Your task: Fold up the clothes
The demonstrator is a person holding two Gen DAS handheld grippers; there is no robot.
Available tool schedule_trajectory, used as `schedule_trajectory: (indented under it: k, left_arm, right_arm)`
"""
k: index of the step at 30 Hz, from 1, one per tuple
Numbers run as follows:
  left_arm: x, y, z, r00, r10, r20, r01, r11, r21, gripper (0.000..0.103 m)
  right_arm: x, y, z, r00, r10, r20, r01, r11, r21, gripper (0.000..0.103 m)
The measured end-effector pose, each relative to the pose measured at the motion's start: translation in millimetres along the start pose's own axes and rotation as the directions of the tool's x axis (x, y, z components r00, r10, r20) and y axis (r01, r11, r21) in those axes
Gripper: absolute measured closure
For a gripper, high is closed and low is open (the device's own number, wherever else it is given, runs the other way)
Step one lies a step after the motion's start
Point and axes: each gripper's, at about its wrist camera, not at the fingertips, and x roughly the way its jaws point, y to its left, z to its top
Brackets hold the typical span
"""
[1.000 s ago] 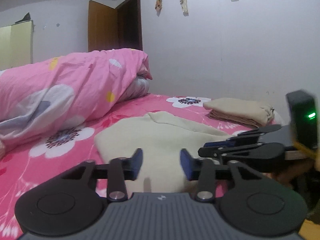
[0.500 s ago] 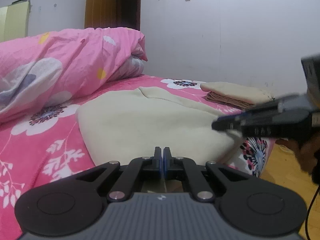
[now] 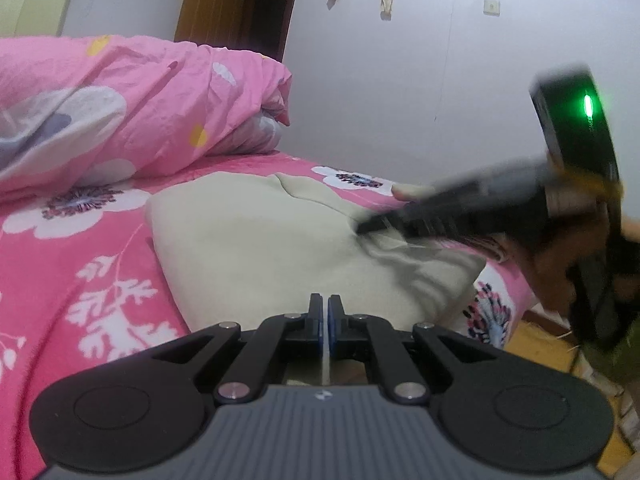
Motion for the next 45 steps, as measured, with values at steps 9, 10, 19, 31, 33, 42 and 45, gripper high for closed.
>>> schedule_trajectory:
  k: [9, 10, 19, 31, 33, 42, 45]
  left_arm:
    - [1.4, 22.2, -4.1, 0.995, -0.1, 0.018, 0.101, 0.991, -0.086, 0.098]
    - [2.1, 25.4, -4.2, 0.993, -0.117, 0.021, 0.119, 0.987, -0.106, 0.098]
    - [2.7, 27.5, -3.9, 0.993, -0.118, 0.028, 0.121, 0.987, -0.108, 0.098]
    - [-1.0, 25.8, -5.3, 0.992, -0.122, 0.03, 0.124, 0.988, -0.095, 0.098]
    - [-1.5, 25.1, -5.6, 0.992, -0.122, 0.029, 0.124, 0.988, -0.094, 0.098]
    - [-2.6, 24.2, -6.5, 0.991, -0.128, 0.03, 0.13, 0.987, -0.093, 0.098]
    - [-2.8, 24.3, -6.8, 0.991, -0.13, 0.03, 0.132, 0.987, -0.095, 0.098]
  right_arm:
    - [90.1, 29.0, 40.1, 0.958, 0.266, -0.109, -0.273, 0.961, -0.055, 0.095]
    - [92.7, 21.3, 37.9, 0.949, 0.297, -0.102, -0.3, 0.954, -0.015, 0.095]
    - [101.9, 51.5, 94.8, 0.945, 0.285, -0.158, -0.302, 0.948, -0.098, 0.095]
    - [115.9, 47.9, 96.1, 0.978, 0.179, -0.106, -0.191, 0.975, -0.117, 0.096]
    - [135.1, 39.1, 81.2, 0.981, 0.079, -0.176, -0.105, 0.984, -0.146, 0.096]
    - [130.0, 17.0, 74.3, 0.994, -0.013, -0.108, -0.005, 0.986, -0.166, 0.096]
    - [149.1, -25.7, 58.4, 0.982, -0.105, -0.155, 0.092, 0.992, -0.087, 0.097]
